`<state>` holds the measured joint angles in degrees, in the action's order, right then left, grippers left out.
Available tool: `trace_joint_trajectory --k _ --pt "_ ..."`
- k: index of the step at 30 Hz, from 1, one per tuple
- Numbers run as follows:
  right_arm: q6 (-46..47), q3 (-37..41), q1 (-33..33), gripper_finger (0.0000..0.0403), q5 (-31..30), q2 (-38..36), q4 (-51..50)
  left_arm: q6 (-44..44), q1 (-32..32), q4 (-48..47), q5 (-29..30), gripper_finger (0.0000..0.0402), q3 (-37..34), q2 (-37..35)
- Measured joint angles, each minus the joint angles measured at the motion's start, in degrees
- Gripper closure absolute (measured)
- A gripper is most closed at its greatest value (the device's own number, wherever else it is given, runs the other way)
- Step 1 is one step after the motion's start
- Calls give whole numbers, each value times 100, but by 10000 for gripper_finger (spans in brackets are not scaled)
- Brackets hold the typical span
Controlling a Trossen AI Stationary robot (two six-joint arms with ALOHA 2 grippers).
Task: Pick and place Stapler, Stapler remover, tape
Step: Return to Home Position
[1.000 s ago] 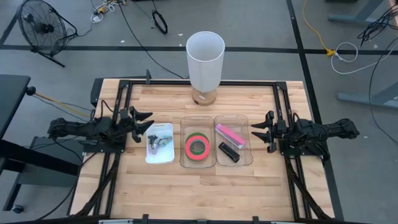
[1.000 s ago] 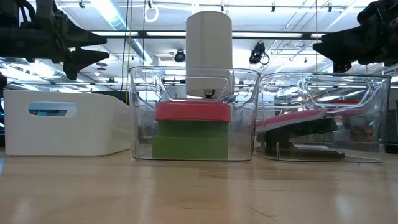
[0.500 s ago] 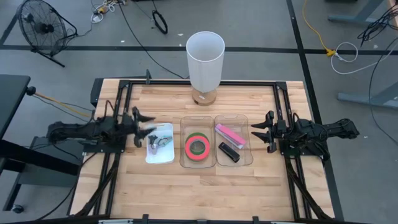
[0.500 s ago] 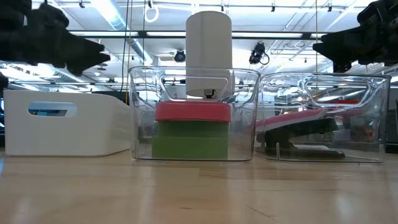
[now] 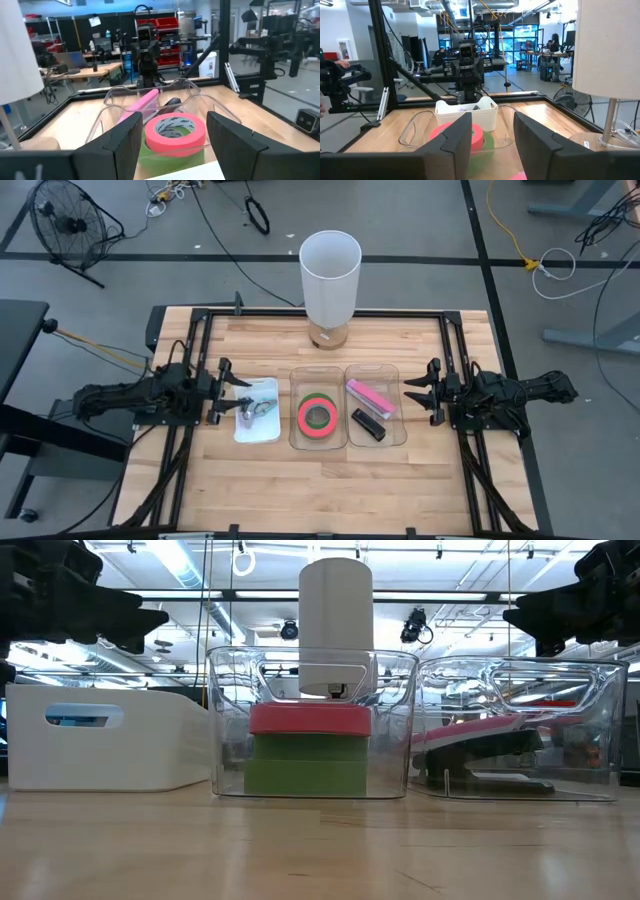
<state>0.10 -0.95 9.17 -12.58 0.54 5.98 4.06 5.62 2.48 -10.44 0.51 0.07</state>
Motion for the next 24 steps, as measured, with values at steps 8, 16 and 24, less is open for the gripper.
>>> trace_joint_trajectory --k 8,16,24 --pt "-1 0 0 255 0 0 0 259 -169 -6 1 177 0 126" --pt "0 0 0 255 0 0 0 262 -469 214 -16 177 -11 139" --pt "0 0 0 255 0 0 0 257 -441 289 2 177 -11 120"
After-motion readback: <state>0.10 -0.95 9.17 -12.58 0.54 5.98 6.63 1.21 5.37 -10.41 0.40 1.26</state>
